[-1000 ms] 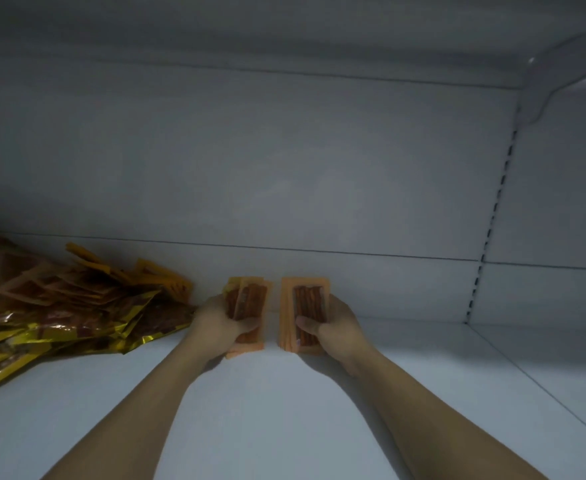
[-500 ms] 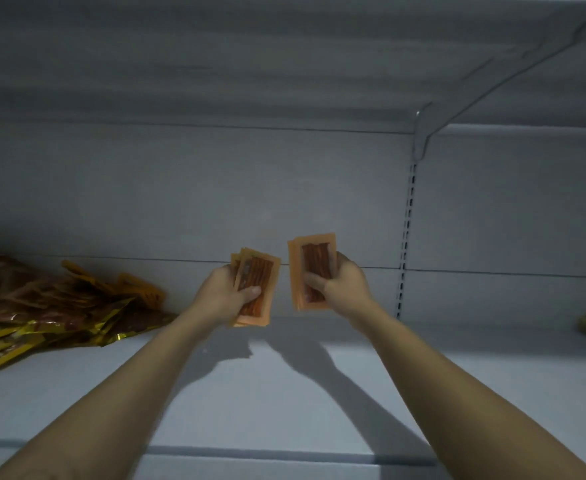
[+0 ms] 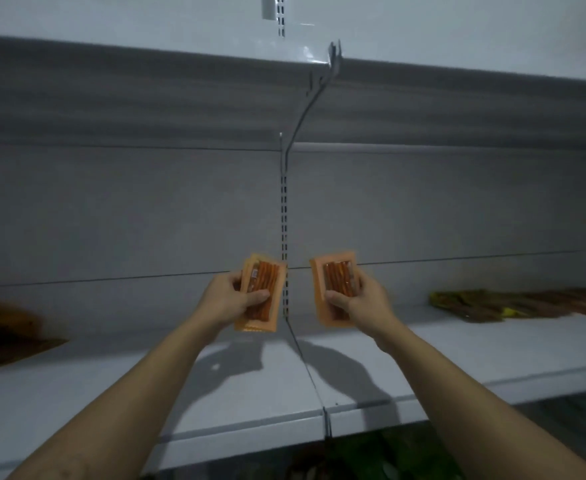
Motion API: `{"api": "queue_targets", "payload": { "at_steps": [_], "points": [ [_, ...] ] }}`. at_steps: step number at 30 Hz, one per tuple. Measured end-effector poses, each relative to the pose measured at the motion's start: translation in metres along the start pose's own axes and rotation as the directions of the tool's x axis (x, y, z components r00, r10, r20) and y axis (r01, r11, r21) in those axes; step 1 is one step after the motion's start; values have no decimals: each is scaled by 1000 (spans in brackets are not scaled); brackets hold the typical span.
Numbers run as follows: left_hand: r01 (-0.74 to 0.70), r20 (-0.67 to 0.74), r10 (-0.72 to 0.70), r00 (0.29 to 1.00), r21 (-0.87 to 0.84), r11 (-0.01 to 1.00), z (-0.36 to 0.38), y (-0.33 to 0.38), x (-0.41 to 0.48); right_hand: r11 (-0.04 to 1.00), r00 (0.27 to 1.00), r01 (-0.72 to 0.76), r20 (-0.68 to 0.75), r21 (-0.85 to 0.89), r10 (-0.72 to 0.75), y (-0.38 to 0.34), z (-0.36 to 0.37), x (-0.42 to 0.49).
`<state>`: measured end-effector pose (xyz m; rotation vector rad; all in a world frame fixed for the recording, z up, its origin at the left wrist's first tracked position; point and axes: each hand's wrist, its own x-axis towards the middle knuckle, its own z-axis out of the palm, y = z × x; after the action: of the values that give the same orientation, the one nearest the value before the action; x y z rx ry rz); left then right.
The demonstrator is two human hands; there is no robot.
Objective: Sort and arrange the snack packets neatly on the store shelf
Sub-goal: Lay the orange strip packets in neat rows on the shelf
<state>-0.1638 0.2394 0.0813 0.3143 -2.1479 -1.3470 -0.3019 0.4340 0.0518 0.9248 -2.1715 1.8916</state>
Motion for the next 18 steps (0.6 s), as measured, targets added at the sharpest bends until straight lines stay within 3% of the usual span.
{"api": "queue_targets", "payload": {
  "at_steps": [10, 18],
  "points": [
    [-56, 256, 92, 962, -142, 988, 190, 54, -5, 981, 949, -119, -307, -152, 68, 14, -211, -66],
    [-75, 525, 176, 833, -208, 975, 334, 115, -22, 952, 855, -250, -503, -176, 131, 35, -311, -135]
  ]
}}
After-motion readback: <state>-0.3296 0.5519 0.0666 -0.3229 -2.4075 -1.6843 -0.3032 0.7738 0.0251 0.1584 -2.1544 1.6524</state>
